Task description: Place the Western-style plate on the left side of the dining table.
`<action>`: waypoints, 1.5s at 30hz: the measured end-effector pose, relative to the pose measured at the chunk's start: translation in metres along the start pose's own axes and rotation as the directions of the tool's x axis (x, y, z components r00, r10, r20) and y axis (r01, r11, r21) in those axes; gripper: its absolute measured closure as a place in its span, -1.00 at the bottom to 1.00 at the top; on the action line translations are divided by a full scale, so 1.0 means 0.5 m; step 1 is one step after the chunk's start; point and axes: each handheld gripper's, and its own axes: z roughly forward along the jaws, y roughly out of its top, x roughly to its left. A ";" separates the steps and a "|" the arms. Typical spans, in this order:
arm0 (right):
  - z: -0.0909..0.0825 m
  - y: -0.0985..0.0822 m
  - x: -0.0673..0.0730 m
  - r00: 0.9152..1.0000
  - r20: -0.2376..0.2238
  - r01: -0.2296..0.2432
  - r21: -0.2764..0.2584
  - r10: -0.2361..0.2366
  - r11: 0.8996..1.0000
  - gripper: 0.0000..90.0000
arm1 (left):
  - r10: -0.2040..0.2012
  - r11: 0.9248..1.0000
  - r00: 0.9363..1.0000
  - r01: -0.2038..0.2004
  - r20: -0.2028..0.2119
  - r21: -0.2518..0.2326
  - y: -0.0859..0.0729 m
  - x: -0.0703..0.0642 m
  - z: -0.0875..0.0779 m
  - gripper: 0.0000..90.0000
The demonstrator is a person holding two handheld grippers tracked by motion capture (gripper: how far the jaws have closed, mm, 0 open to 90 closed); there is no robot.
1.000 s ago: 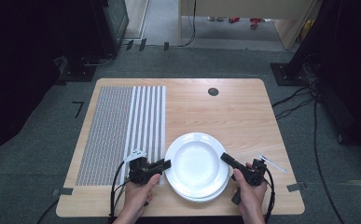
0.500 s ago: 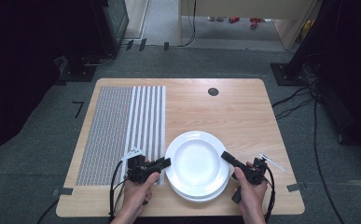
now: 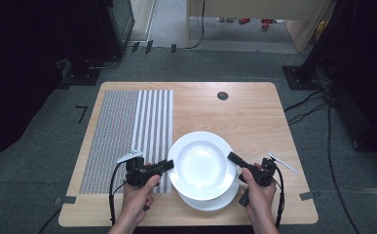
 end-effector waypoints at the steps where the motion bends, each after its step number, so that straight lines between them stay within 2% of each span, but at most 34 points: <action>1: 0.004 0.002 0.005 1.000 0.000 -0.003 0.000 0.003 1.000 0.87 | -0.002 1.000 1.000 0.002 0.002 -0.002 0.003 0.001 -0.003 0.67; 10: 0.047 0.016 0.047 1.000 -0.024 -0.004 0.009 0.004 1.000 0.87 | -0.023 0.998 1.000 0.023 0.005 -0.052 0.045 0.016 -0.042 0.69; 12: 0.061 0.019 0.058 1.000 -0.027 0.003 0.013 -0.003 1.000 0.87 | -0.019 0.998 1.000 0.018 -0.009 -0.060 0.058 0.022 -0.054 0.69; 15: 0.088 0.023 0.078 0.999 -0.044 0.005 0.022 -0.004 1.000 0.88 | -0.017 0.998 1.000 0.017 -0.006 -0.068 0.071 0.028 -0.066 0.69; 16: 0.095 0.025 0.084 0.999 -0.053 0.002 0.021 -0.001 1.000 0.88 | -0.025 0.996 1.000 0.025 -0.002 -0.080 0.084 0.035 -0.078 0.70; 19: 0.111 0.026 0.096 0.998 -0.061 0.004 0.023 -0.003 1.000 0.88 | -0.033 0.995 0.999 0.033 -0.006 -0.095 0.095 0.043 -0.089 0.71; 20: 0.130 0.026 0.108 0.998 -0.066 0.008 0.028 -0.006 1.000 0.88 | -0.049 0.993 0.999 0.048 -0.010 -0.105 0.106 0.055 -0.101 0.71; 27: 0.199 0.021 0.147 0.997 -0.082 0.019 0.055 -0.015 0.998 0.88 | -0.085 0.986 0.996 0.080 -0.028 -0.145 0.133 0.099 -0.145 0.73; 33: 0.257 0.009 0.175 0.995 -0.095 0.029 0.083 -0.022 0.996 0.88 | -0.104 0.980 0.992 0.089 -0.075 -0.180 0.153 0.130 -0.179 0.73; 36: 0.282 0.006 0.185 0.995 -0.098 0.016 0.099 -0.007 0.995 0.89 | -0.111 0.978 0.991 0.094 -0.079 -0.187 0.161 0.144 -0.193 0.73; 41: 0.319 0.005 0.198 0.995 -0.097 0.025 0.118 -0.014 0.993 0.89 | -0.132 0.974 0.987 0.111 -0.095 -0.197 0.174 0.170 -0.204 0.73; 45: 0.350 0.002 0.199 0.996 -0.094 0.016 0.133 -0.004 0.991 0.88 | -0.140 0.972 0.984 0.115 -0.114 -0.207 0.186 0.191 -0.210 0.73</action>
